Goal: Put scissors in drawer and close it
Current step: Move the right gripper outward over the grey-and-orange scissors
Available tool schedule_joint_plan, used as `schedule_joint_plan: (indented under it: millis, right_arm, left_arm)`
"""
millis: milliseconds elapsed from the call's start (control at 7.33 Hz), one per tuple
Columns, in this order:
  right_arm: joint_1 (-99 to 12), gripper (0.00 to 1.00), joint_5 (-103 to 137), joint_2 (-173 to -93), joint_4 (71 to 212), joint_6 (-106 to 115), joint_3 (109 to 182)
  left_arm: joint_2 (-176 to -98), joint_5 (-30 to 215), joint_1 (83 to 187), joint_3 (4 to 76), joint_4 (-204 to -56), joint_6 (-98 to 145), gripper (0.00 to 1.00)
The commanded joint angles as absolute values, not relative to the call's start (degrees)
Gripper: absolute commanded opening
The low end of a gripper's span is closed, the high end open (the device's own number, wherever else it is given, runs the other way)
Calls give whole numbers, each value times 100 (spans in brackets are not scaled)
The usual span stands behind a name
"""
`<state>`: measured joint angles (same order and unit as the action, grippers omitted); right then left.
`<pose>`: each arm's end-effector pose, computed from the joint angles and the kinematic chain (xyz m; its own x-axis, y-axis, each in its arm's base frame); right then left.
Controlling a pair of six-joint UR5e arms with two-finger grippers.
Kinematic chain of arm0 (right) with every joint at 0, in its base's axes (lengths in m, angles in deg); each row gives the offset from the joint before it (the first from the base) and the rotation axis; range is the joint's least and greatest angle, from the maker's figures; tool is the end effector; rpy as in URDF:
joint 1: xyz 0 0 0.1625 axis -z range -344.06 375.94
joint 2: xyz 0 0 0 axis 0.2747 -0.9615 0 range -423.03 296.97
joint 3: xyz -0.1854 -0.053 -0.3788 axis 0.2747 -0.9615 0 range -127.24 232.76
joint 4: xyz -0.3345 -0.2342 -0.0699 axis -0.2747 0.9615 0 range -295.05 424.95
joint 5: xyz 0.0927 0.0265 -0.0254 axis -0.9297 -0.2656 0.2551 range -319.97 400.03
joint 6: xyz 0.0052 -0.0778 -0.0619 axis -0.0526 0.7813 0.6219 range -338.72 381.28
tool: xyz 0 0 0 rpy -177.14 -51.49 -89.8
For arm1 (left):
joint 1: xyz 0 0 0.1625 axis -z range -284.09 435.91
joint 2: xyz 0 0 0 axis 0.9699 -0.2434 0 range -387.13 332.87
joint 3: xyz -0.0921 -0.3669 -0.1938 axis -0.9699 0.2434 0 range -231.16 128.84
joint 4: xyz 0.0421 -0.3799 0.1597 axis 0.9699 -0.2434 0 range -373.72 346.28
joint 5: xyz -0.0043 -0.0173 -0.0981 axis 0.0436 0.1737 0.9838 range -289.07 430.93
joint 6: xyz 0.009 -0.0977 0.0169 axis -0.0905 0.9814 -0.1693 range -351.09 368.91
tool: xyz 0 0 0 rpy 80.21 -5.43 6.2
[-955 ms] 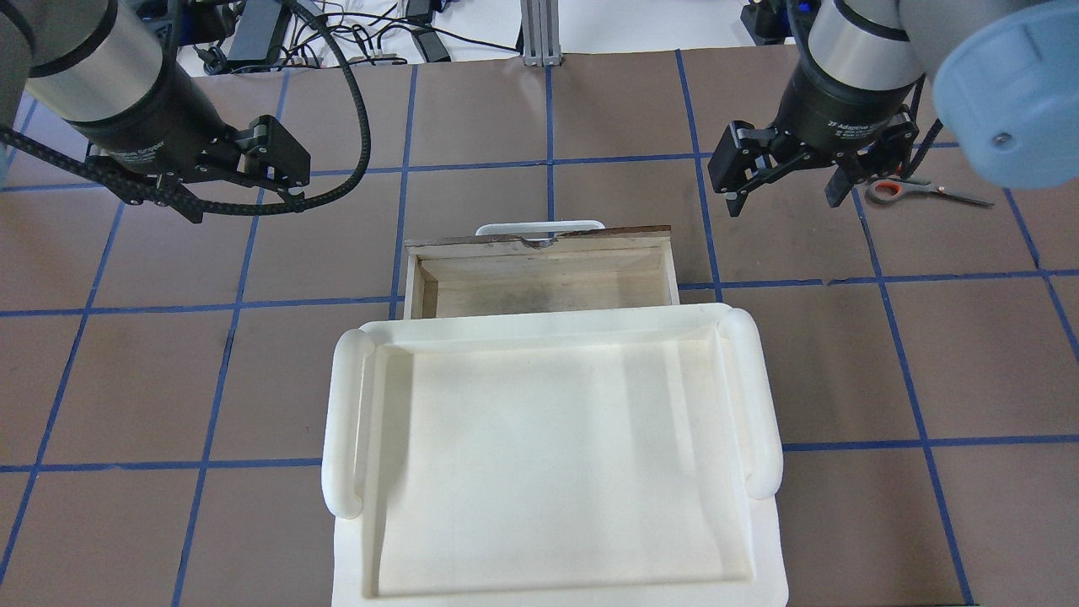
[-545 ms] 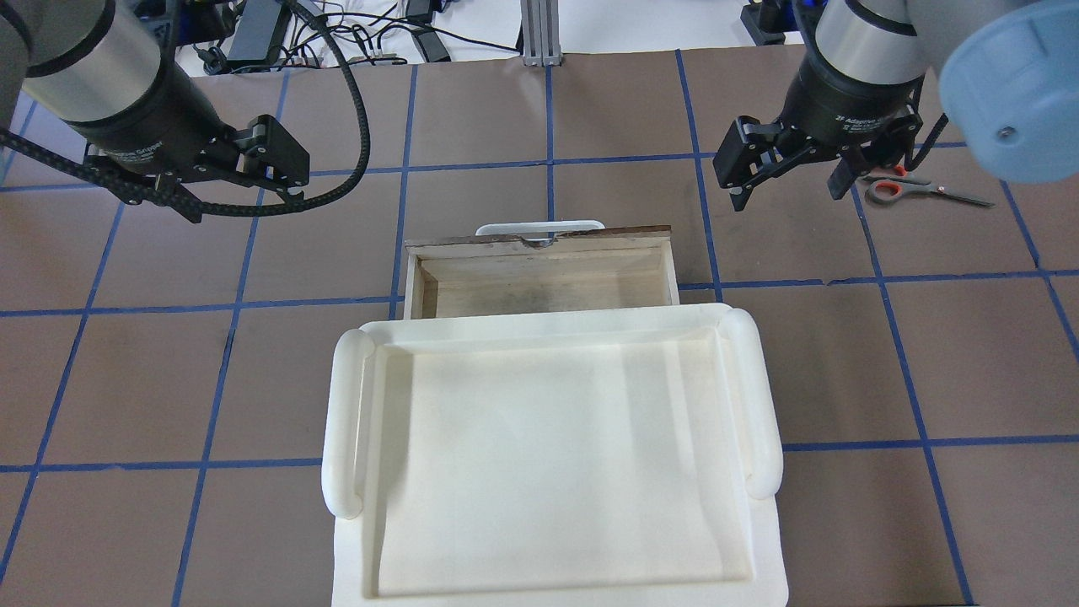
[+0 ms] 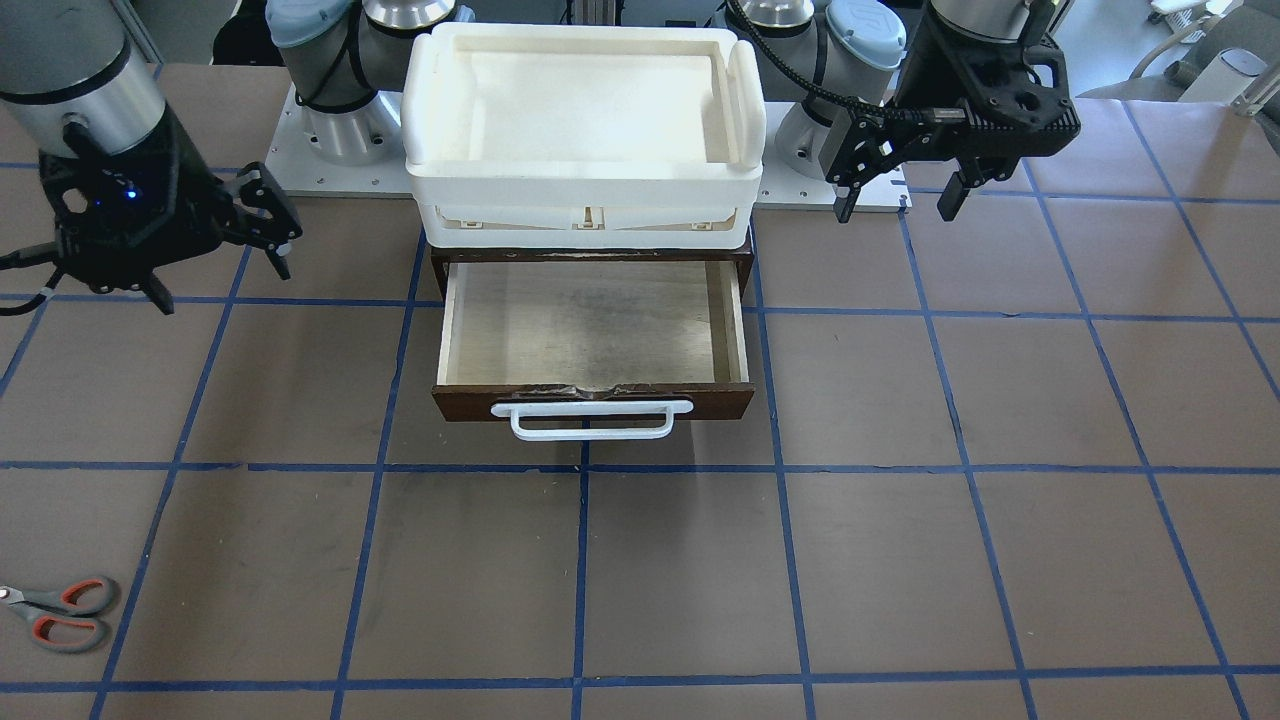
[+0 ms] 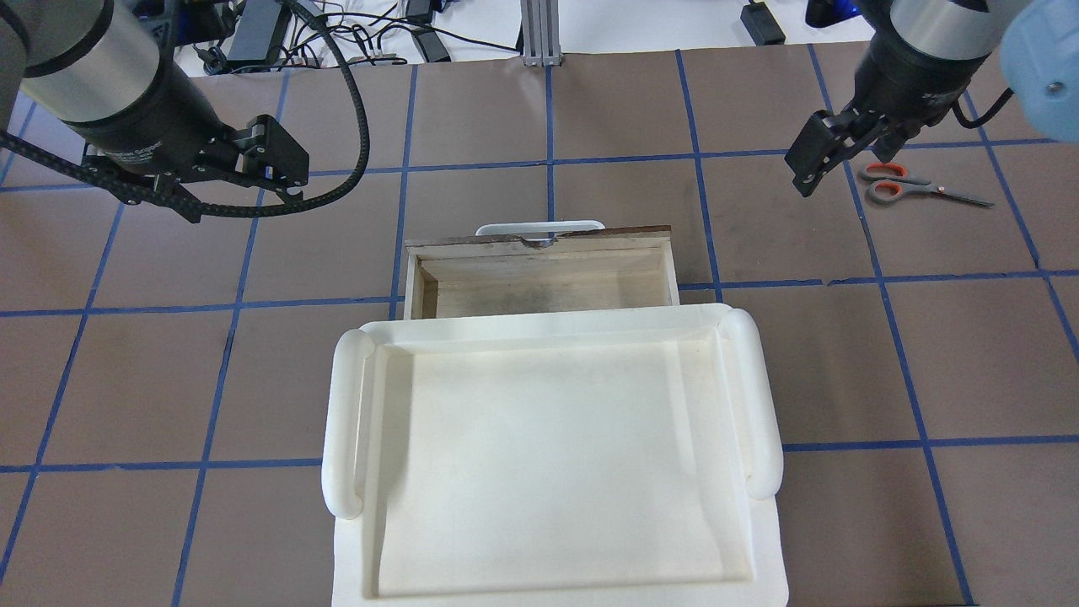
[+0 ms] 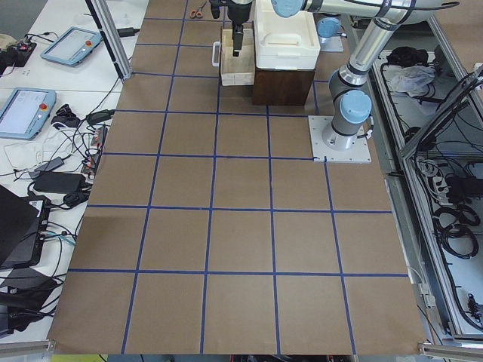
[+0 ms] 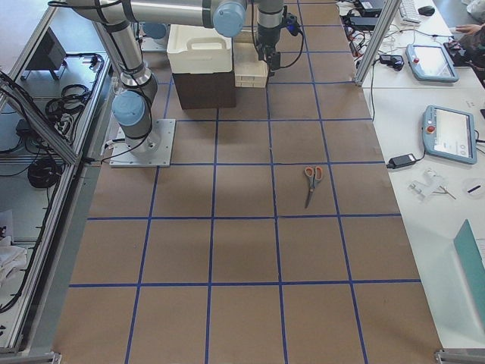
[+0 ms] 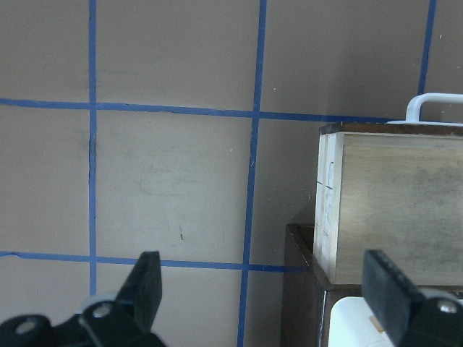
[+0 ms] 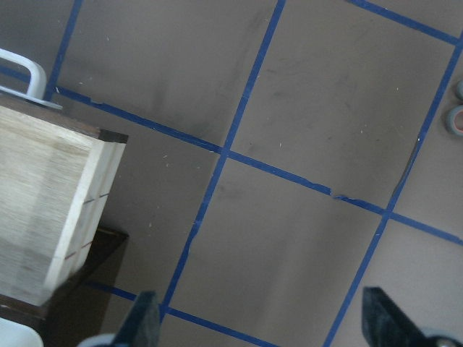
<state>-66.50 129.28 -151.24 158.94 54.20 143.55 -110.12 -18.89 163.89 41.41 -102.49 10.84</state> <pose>0.0668 -0.5204 0.4726 -0.9036 -0.4285 0.0025 -0.4284 0.9032 -0.0278 -0.1177 -0.4526 0.5255 -0.9976 -0.0684 0.0063 -0.0687 0.9928 -0.0985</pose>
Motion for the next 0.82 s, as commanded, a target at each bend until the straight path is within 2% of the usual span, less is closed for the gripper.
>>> schedule_joint_plan:
  millis: [0,273,682]
  right_arm:
    - [-6124,100,12897,-14672,16319,6703,14355]
    - [-5834,100,12906,-14451,16891,7398,14355]
    - [-5325,100,12924,-13697,17303,9381,14346]
  left_arm:
    - [-11010,-1880,16381,4139,-10249,1084,100]
    - [-11001,-1880,16381,4147,-10249,1084,100]
    - [-10992,-1880,16354,4147,-10249,1084,100]
